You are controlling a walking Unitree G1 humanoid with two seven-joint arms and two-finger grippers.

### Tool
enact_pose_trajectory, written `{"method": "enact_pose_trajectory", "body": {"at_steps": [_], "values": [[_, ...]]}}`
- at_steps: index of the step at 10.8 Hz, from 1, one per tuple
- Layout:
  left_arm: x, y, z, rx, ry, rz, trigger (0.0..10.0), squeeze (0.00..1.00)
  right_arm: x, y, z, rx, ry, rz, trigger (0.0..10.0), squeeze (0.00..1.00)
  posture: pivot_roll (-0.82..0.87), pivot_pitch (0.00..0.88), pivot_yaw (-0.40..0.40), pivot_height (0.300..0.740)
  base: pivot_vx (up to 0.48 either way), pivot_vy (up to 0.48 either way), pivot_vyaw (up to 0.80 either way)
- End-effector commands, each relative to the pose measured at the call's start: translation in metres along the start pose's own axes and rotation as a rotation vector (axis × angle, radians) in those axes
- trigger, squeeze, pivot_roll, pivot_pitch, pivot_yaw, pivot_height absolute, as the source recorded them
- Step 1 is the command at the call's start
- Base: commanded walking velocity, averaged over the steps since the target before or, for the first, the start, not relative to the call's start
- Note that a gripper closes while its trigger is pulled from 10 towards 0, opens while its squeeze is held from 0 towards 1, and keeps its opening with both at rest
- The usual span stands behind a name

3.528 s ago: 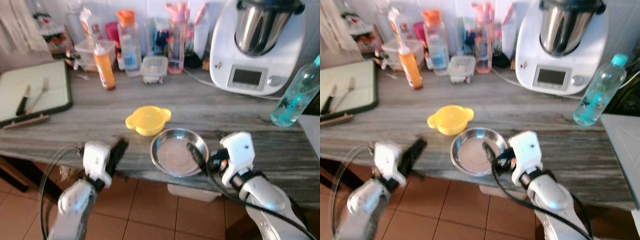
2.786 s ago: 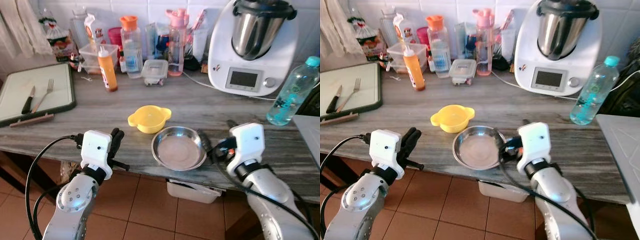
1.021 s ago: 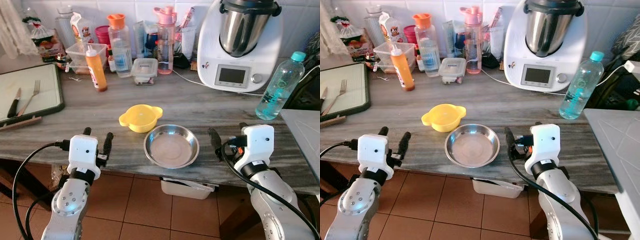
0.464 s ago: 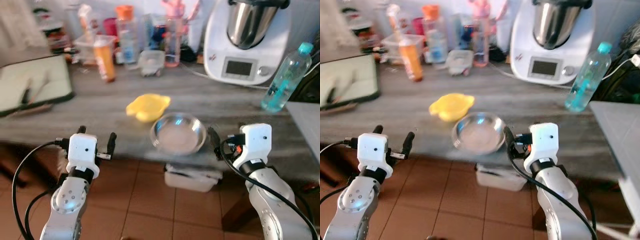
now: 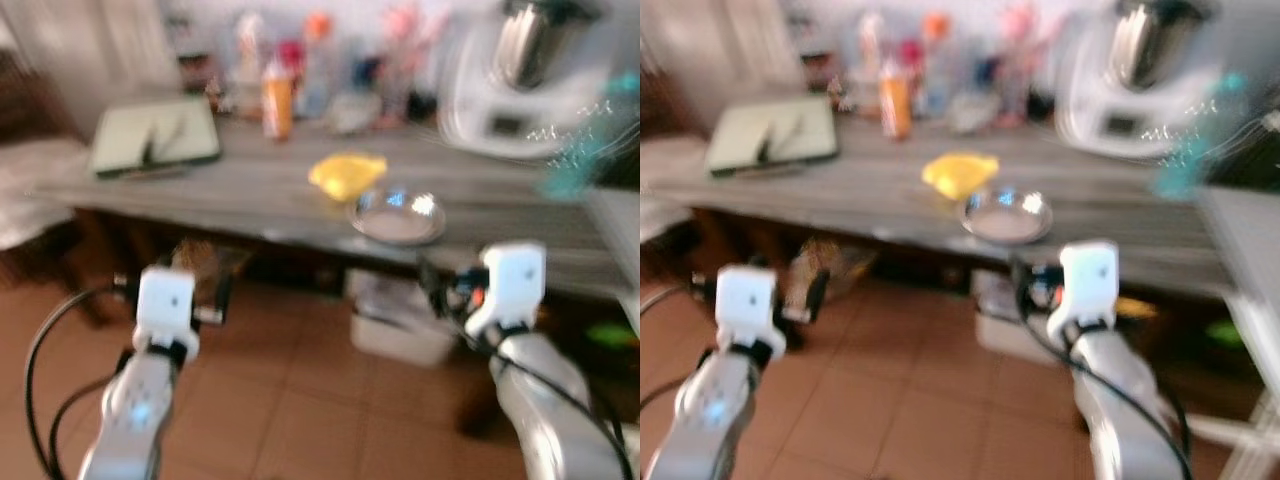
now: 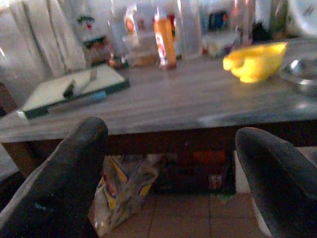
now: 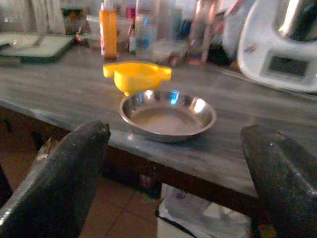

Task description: Setting the table

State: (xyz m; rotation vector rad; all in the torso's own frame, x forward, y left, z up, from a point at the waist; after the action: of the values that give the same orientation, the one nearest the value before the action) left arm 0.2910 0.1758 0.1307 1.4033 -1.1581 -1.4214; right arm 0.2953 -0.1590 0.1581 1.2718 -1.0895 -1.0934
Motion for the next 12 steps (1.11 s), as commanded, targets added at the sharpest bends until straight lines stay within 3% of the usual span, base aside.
{"method": "enact_pose_trajectory", "body": {"at_steps": [1, 4, 5, 6, 12], "values": [[0.003, -0.002, 0.002, -0.013, -0.01, -0.007, 10.0, 1.0, 0.003, 0.003, -0.001, 0.006, -0.016, -0.001, 10.0, 1.0, 0.04, 0.01, 0.028, 0.74, -0.398, 0.0, 0.0], [0.007, -0.001, 0.002, -0.006, -0.04, -0.015, 10.0, 1.0, 0.004, 0.003, -0.001, 0.006, -0.017, 0.001, 10.0, 1.0, 0.04, 0.011, 0.027, 0.74, -0.114, 0.0, 0.0], [0.011, 0.0, 0.002, -0.001, -0.07, 0.007, 10.0, 0.0, 0.004, 0.003, -0.001, 0.005, -0.021, 0.005, 10.0, 0.94, 0.04, 0.011, 0.028, 0.74, 0.0, 0.0, 0.0], [0.017, 0.003, 0.002, 0.007, -0.09, 0.02, 10.0, 0.0, 0.005, 0.002, 0.0, 0.005, -0.024, 0.01, 10.0, 0.0, 0.03, 0.012, 0.029, 0.74, 0.0, 0.0, 0.0], [0.025, 0.0, -0.001, 0.001, -0.117, 0.042, 10.0, 0.0, 0.009, 0.003, -0.002, 0.001, -0.026, 0.024, 10.0, 0.0, 0.03, 0.006, 0.025, 0.74, 0.0, 0.0, 0.0]]}}
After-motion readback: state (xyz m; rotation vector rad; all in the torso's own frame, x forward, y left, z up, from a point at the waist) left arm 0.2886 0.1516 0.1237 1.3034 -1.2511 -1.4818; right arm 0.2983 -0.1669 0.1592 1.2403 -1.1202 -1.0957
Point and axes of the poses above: a point about 5 cm out from each wrist's last joint towards the gripper, its own z axis pointing back from the gripper into the wrist, its own y axis along the axis of the wrist's last joint, x = y × z, the point moved 4 cm from there along -z, pointing out of the wrist towards the gripper, and after that the axes turned 3 degrees about -z, right-handed, at the moved point
